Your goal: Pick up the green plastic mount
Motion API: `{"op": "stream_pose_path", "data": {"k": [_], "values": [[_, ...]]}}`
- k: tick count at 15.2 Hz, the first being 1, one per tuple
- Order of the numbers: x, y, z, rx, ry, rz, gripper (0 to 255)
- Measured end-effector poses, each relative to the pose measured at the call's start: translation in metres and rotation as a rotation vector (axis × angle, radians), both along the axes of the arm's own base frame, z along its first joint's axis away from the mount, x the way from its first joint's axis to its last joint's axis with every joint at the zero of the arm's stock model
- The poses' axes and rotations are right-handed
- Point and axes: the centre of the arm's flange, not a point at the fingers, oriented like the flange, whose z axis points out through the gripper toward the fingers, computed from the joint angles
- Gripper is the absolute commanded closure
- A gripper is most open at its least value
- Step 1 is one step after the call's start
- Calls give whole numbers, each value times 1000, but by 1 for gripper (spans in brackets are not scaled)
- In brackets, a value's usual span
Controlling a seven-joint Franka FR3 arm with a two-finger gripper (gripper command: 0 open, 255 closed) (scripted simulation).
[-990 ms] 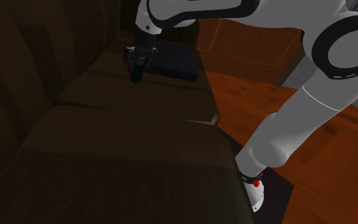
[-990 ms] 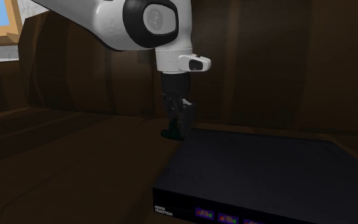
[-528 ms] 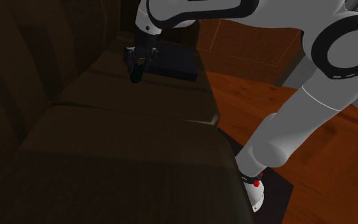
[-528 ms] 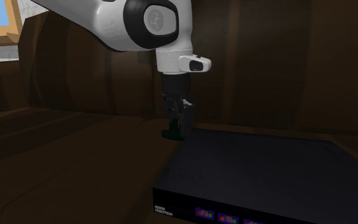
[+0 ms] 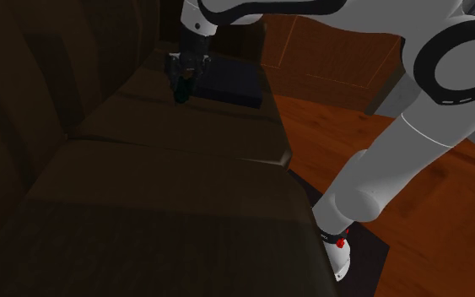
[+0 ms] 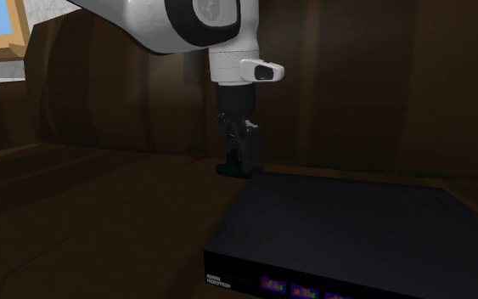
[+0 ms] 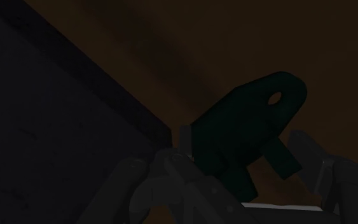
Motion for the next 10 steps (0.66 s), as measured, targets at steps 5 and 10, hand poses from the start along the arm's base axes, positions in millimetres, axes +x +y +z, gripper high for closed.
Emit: {"op": "stream_pose_path", "data": {"k": [5, 10], "values": [[-1, -1, 26, 0, 0, 0, 255], [-1, 0, 49, 0, 0, 0, 255]]}}
